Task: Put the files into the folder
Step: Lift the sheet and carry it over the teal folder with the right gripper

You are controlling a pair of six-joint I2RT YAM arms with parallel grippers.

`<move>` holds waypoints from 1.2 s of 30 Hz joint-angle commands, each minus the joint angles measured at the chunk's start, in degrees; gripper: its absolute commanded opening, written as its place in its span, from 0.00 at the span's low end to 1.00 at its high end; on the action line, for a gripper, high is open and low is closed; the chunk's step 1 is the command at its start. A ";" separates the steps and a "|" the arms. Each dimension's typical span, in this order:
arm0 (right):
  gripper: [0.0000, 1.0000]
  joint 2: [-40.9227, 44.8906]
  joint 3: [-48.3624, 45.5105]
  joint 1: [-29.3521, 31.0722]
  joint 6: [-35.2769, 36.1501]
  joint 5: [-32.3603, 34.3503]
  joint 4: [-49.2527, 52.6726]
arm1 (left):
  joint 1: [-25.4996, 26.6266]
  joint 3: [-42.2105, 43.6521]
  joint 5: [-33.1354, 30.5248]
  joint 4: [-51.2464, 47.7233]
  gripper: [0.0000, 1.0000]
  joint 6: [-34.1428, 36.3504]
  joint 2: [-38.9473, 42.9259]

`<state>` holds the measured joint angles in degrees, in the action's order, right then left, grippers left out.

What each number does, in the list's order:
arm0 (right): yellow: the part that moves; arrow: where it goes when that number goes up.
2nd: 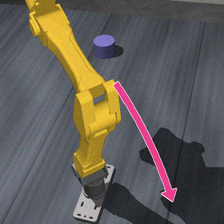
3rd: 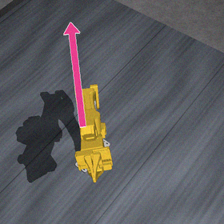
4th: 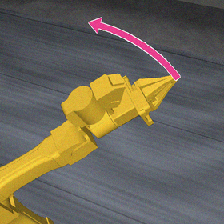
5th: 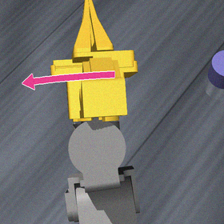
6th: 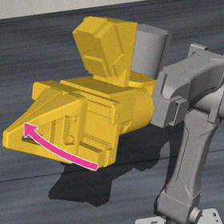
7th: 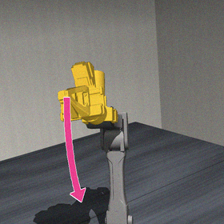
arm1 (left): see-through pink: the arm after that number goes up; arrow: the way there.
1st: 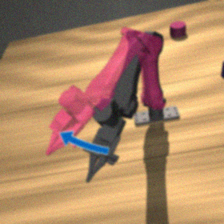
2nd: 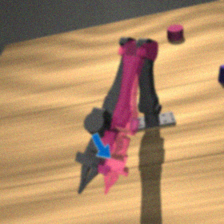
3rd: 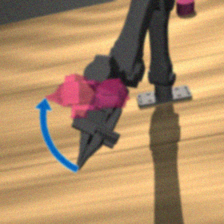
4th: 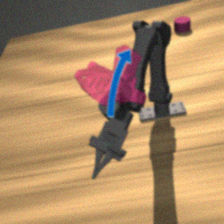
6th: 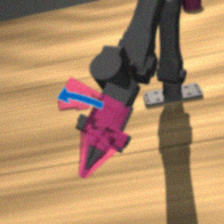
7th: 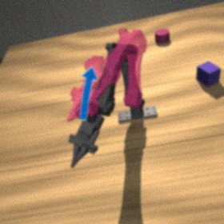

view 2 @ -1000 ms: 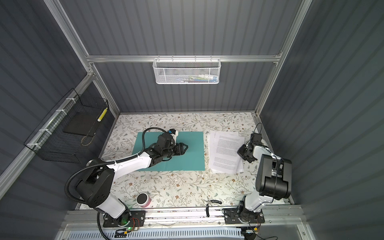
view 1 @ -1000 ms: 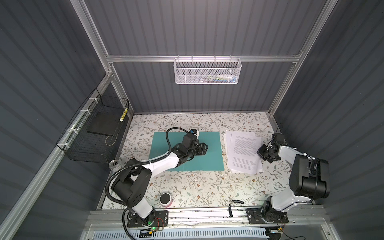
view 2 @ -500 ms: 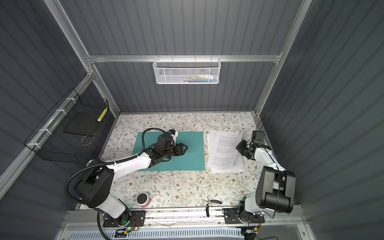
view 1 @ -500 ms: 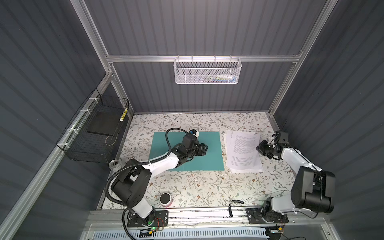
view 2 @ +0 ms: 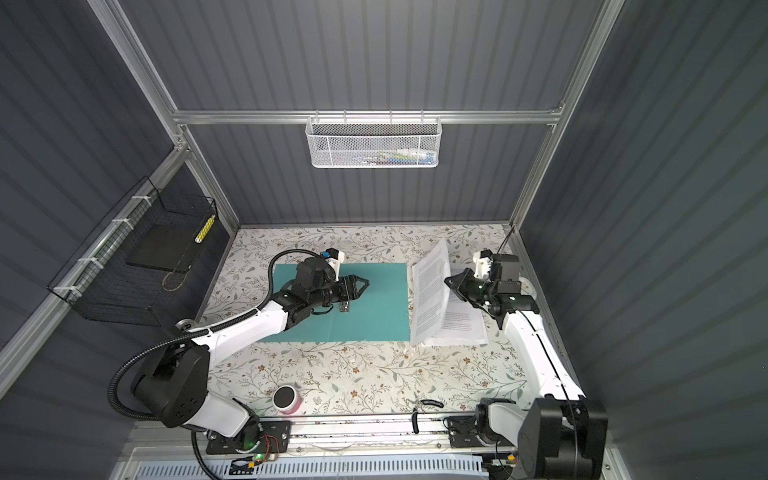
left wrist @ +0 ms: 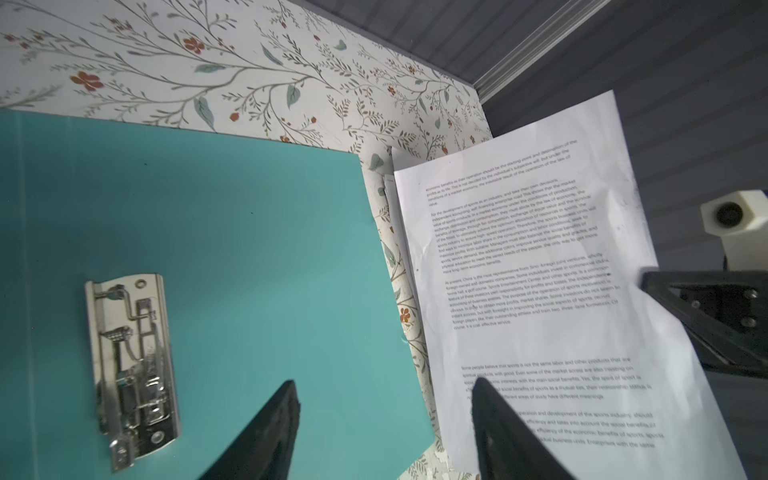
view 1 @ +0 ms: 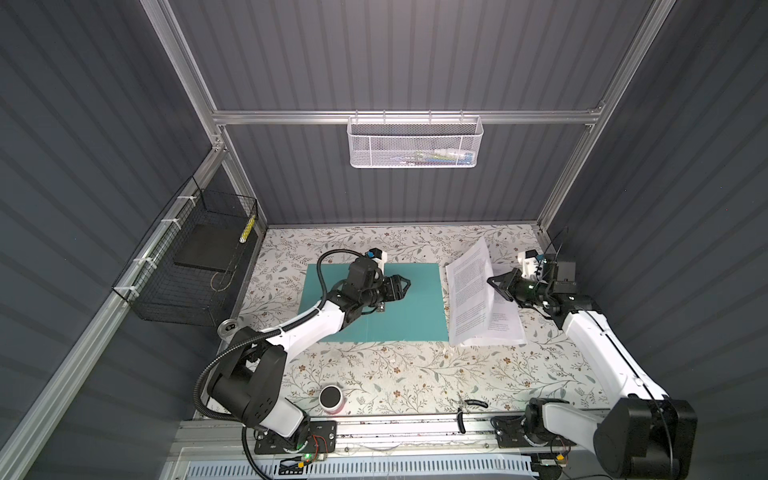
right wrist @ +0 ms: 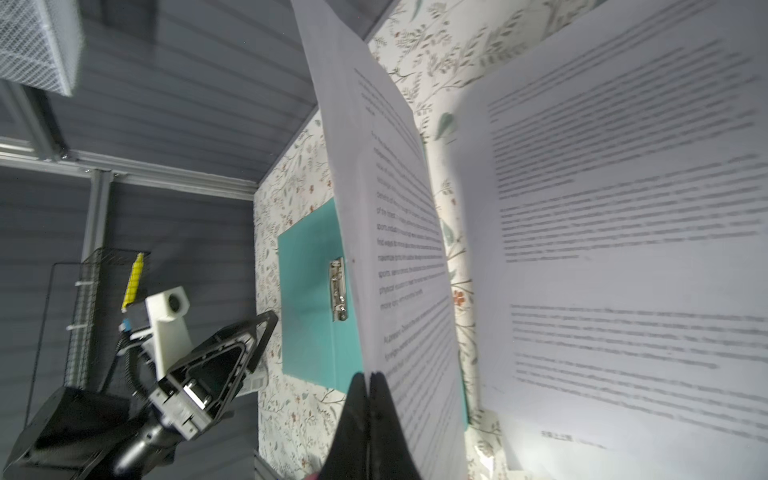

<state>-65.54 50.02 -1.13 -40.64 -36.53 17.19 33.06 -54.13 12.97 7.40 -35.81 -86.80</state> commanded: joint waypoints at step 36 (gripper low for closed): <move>0.03 -24.20 -12.61 12.16 -7.74 3.67 -30.01 | -4.85 9.50 1.35 1.47 0.67 0.82 6.36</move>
<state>-88.84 37.71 10.70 -49.01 -32.88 -10.33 28.62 -45.50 14.57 9.04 -35.79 -82.56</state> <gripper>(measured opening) 0.049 0.667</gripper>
